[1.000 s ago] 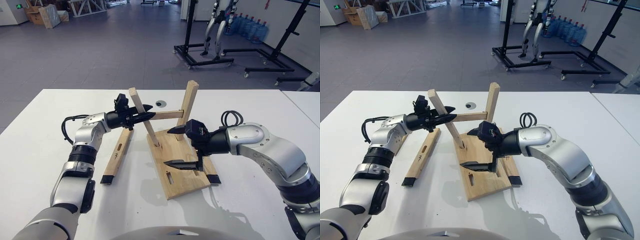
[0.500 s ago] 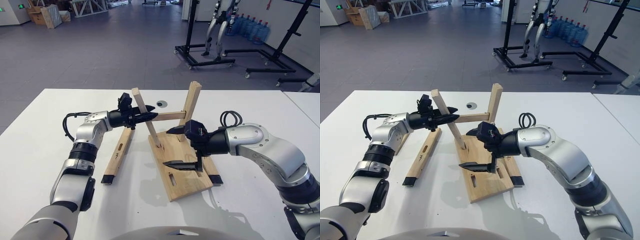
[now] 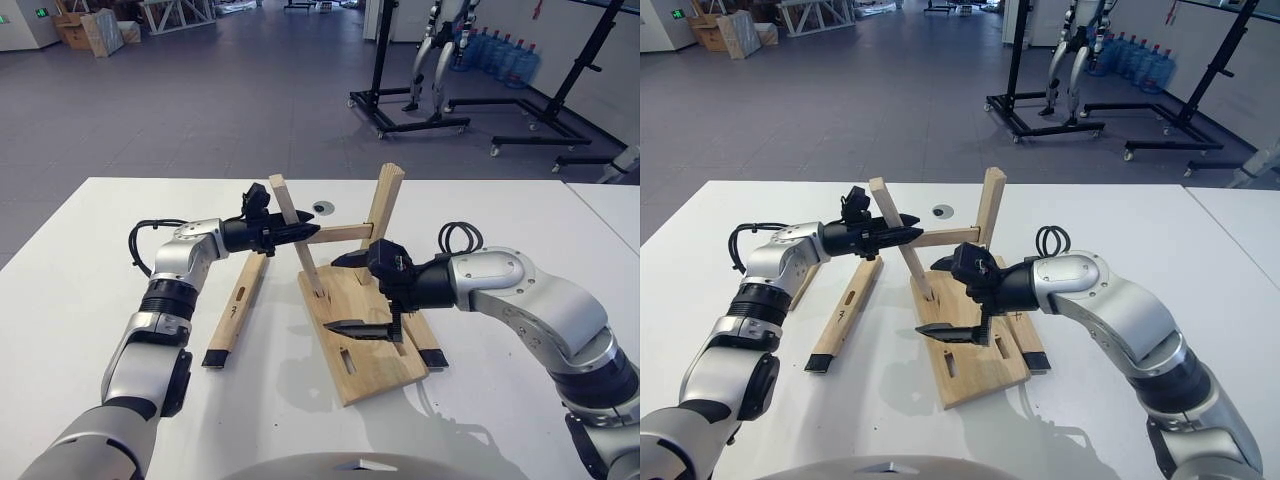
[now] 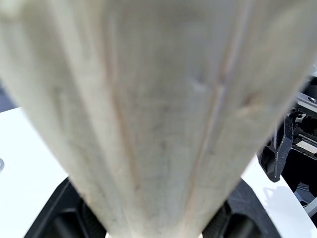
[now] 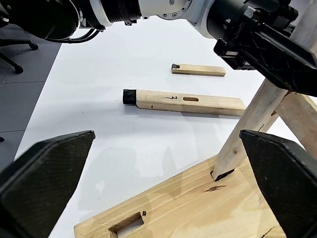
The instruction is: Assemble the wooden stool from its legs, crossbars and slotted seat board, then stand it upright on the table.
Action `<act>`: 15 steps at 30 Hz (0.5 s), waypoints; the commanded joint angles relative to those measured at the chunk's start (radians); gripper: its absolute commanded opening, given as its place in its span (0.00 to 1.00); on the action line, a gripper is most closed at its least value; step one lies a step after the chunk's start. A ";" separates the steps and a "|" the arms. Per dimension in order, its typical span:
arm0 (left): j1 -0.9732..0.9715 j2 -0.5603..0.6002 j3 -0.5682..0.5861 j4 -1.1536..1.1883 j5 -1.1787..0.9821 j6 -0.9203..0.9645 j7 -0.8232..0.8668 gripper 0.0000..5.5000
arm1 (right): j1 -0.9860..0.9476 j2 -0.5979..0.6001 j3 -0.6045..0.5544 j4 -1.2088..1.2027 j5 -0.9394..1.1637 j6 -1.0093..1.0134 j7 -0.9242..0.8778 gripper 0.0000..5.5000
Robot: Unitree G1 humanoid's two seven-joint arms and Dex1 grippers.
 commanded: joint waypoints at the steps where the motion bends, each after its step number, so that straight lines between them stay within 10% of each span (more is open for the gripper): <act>1: 0.019 -0.001 -0.032 0.029 0.051 0.022 0.022 0.37 | -0.025 -0.004 -0.004 0.002 -0.002 0.012 -0.003 0.98; 9: 0.031 0.005 -0.031 0.033 0.050 0.011 0.022 0.37 | -0.299 0.103 -0.179 0.168 -0.004 0.021 -0.167 0.98; 15: 0.032 -0.002 -0.044 0.039 0.059 0.003 0.023 0.37 | -0.495 0.220 -0.084 0.291 -0.275 -0.114 -0.413 0.98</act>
